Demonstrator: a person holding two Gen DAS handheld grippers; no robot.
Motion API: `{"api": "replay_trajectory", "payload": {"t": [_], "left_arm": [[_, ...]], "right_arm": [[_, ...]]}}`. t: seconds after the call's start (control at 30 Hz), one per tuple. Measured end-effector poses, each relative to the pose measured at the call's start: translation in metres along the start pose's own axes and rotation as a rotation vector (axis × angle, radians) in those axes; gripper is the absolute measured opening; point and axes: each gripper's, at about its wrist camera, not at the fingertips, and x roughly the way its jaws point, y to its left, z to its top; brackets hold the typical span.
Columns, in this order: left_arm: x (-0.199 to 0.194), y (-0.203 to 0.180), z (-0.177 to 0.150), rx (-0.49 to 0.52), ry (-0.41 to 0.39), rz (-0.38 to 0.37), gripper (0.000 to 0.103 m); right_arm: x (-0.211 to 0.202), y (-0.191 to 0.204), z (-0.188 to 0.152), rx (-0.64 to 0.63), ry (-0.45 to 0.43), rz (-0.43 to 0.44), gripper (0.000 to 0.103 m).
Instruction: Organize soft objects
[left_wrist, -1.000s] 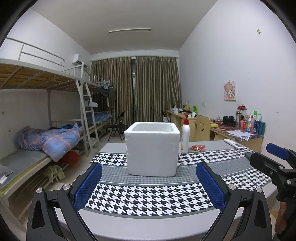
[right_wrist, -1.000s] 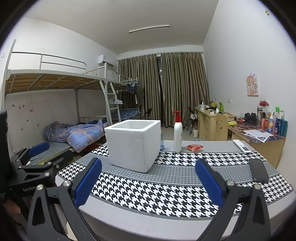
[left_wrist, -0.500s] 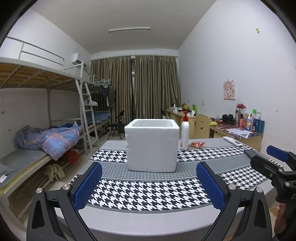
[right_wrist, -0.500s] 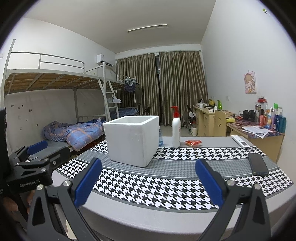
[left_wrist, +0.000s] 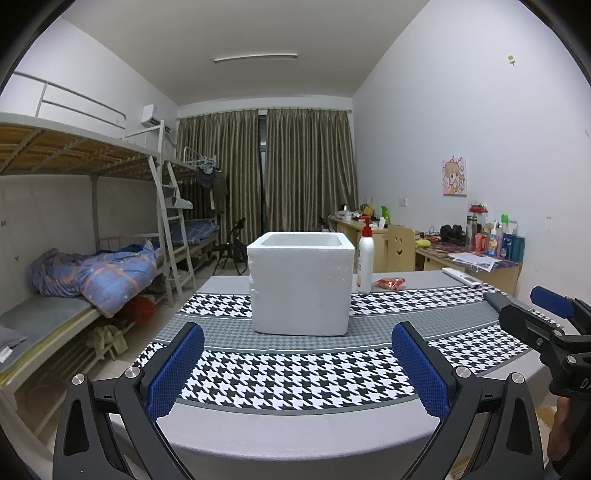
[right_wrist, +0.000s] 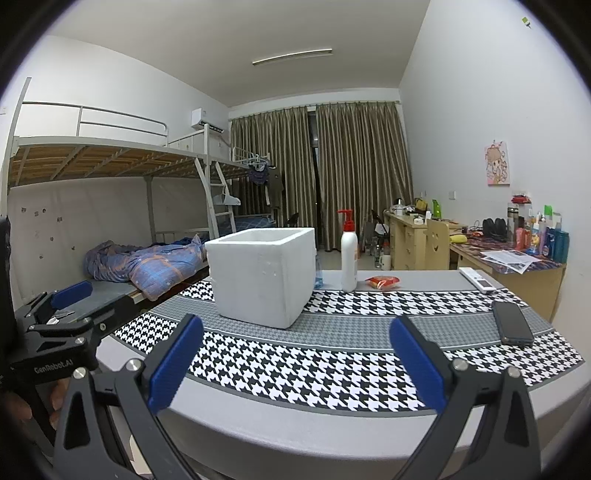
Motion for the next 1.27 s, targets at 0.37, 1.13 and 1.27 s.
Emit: {"api": "replay_trajectory", "payload": {"t": [0.37, 1.13, 1.27], "left_arm": [[-0.009, 0.002, -0.003, 0.006, -0.013, 0.002, 0.102], [-0.006, 0.001, -0.006, 0.013, -0.006, 0.005, 0.102], [-0.005, 0.002, -0.007, 0.008, -0.002, 0.005, 0.102]], "right_arm": [[-0.005, 0.008, -0.002, -0.017, -0.013, 0.009, 0.102], [-0.001, 0.007, -0.006, -0.012, -0.002, 0.006, 0.102], [-0.001, 0.007, -0.006, -0.012, 0.001, 0.007, 0.102]]}}
